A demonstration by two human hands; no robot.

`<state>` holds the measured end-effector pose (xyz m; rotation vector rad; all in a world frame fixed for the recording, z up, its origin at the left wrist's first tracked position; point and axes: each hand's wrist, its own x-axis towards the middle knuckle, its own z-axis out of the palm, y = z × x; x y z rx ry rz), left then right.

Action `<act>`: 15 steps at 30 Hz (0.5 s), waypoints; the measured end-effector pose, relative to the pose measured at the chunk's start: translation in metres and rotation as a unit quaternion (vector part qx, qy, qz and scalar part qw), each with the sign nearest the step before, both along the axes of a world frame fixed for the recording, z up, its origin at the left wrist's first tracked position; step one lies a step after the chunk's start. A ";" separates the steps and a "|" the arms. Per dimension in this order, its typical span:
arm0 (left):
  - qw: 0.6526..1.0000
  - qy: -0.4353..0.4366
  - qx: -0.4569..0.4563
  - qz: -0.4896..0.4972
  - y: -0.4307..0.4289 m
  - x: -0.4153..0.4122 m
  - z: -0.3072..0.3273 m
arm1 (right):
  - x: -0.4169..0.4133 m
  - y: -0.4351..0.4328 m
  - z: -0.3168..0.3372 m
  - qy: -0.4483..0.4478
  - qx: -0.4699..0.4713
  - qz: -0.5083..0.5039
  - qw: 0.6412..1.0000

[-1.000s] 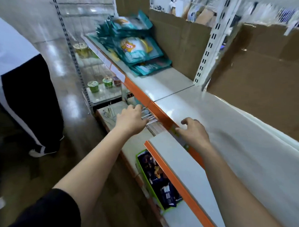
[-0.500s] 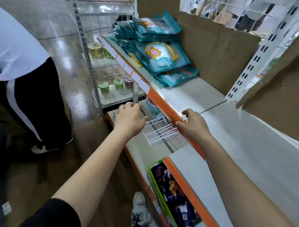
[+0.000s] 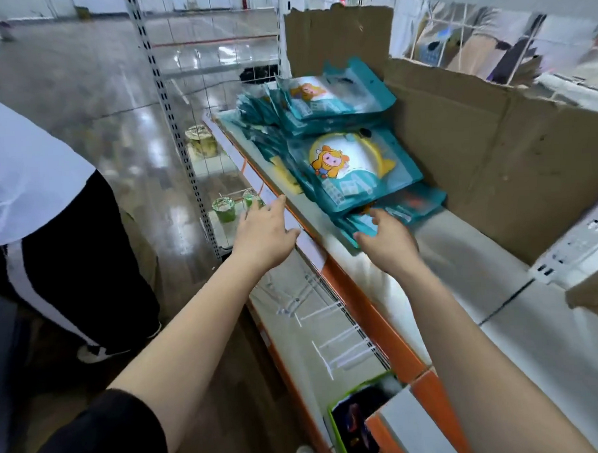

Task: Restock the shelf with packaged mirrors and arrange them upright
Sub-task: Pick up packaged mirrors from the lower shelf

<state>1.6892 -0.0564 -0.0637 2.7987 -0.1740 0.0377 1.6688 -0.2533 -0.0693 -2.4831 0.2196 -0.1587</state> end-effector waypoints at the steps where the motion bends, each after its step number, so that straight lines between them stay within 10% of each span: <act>1: 1.000 -0.007 0.004 -0.001 0.000 0.013 0.002 | 0.014 0.000 0.002 -0.008 -0.003 0.001 1.000; 15: 0.998 -0.058 0.010 -0.029 -0.018 0.139 0.037 | 0.116 -0.010 0.009 0.012 -0.012 -0.031 0.999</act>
